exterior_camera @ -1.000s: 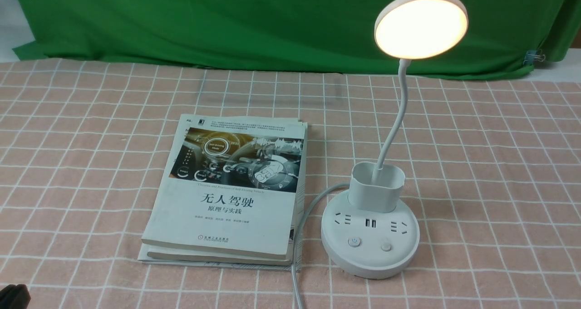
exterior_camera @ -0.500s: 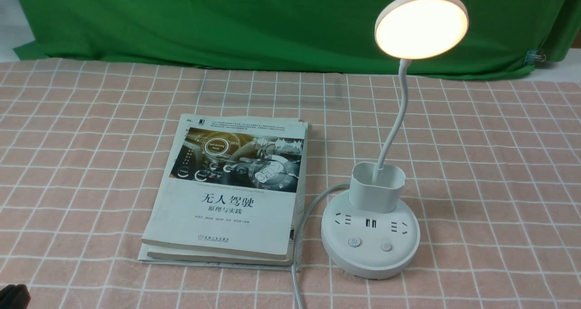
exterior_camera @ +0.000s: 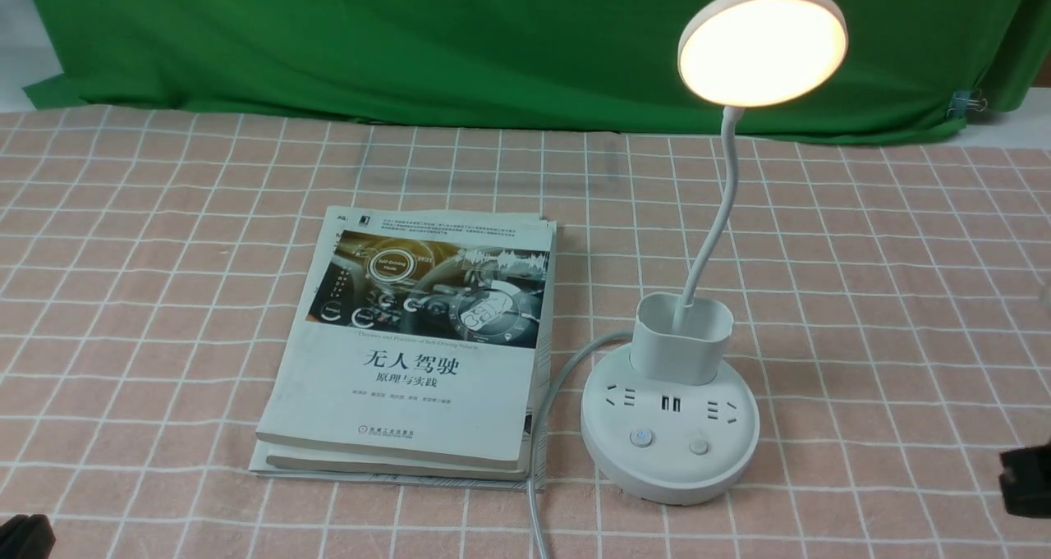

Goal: Turn off the table lamp on the pink coffee tablecloth by hand.
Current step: 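Press the power button on the lamp base to turn the lamp off with the right gripper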

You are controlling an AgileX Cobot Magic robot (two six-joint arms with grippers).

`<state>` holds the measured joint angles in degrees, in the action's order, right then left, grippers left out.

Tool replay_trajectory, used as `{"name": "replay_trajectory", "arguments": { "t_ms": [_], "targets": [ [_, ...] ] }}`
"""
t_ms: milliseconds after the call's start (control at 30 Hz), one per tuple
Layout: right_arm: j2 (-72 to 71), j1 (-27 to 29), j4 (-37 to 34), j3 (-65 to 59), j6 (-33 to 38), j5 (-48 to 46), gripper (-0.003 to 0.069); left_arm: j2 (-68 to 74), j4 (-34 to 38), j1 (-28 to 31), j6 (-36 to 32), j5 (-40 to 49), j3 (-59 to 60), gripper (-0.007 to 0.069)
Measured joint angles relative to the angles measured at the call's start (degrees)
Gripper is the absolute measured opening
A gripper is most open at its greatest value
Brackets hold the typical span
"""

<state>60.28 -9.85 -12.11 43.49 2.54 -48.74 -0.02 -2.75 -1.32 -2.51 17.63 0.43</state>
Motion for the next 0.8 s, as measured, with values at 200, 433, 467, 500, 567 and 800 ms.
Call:
{"name": "replay_trajectory", "arguments": {
  "t_ms": [200,433,467,500,567,800],
  "targets": [
    [16.39,-13.25,2.03,7.49,-1.67,2.13,0.0041,0.00,0.00,0.00,0.00,0.00,0.00,0.0006],
    [29.00,-22.76,8.62,16.59,-7.59,5.41,0.0041,0.00,0.00,0.00,0.00,0.00,0.00,0.0006],
    [29.28,-23.01,8.72,17.01,-7.60,5.66,0.0041,0.00,0.00,0.00,0.00,0.00,0.00,0.0006],
    [31.23,-23.58,8.86,18.26,-7.72,6.28,0.0041,0.00,0.00,0.00,0.00,0.00,0.00,0.0006],
    [32.95,-23.85,8.98,19.51,-7.76,6.69,0.0041,0.00,0.00,0.00,0.00,0.00,0.00,0.0006],
    [37.30,-23.85,8.77,21.37,-7.62,10.29,0.0041,0.00,0.00,0.00,0.00,0.00,0.00,0.0006]
  ]
}}
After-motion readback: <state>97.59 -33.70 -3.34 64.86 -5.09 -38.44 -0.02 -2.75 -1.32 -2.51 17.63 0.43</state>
